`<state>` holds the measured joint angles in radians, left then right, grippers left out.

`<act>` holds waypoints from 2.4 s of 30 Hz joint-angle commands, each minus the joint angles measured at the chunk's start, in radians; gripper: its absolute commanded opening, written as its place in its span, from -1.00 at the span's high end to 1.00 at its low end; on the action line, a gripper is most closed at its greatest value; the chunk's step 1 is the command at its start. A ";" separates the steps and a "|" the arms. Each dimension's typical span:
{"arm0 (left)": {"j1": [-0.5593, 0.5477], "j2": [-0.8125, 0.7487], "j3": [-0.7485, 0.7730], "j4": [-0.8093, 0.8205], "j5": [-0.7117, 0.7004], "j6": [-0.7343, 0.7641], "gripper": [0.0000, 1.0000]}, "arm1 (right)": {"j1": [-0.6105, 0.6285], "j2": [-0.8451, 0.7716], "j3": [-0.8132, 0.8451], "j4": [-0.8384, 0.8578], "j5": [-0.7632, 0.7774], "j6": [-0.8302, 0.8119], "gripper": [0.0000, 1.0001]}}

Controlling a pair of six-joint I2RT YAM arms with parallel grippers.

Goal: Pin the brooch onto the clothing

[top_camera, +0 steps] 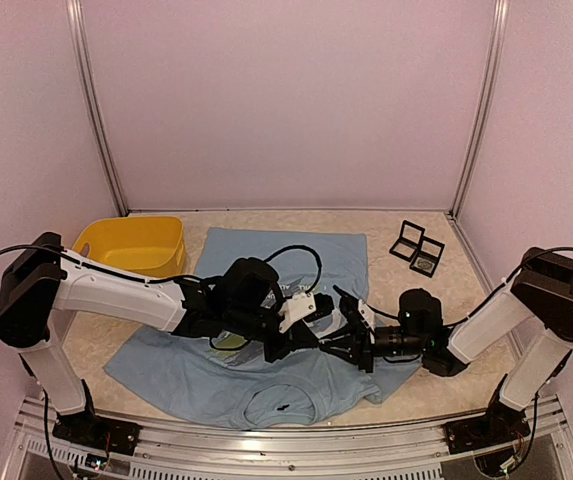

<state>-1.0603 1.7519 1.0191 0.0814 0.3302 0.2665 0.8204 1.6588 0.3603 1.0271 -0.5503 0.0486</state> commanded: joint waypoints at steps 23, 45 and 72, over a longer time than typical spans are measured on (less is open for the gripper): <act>-0.067 -0.009 -0.021 0.022 -0.243 0.079 1.00 | -0.060 -0.203 -0.092 -0.017 0.020 0.008 0.15; -0.250 0.082 0.224 -0.432 -0.251 0.198 -0.21 | -0.078 -0.235 0.135 -0.950 0.765 0.534 1.00; 0.343 0.341 0.122 -0.150 -0.552 -0.588 0.07 | -0.313 -0.180 0.188 -1.271 0.779 0.744 1.00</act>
<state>-0.7578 2.0216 1.1477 0.0158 -0.2043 -0.2886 0.6010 1.4979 0.5877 -0.0734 0.2382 0.8261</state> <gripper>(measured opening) 0.468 0.002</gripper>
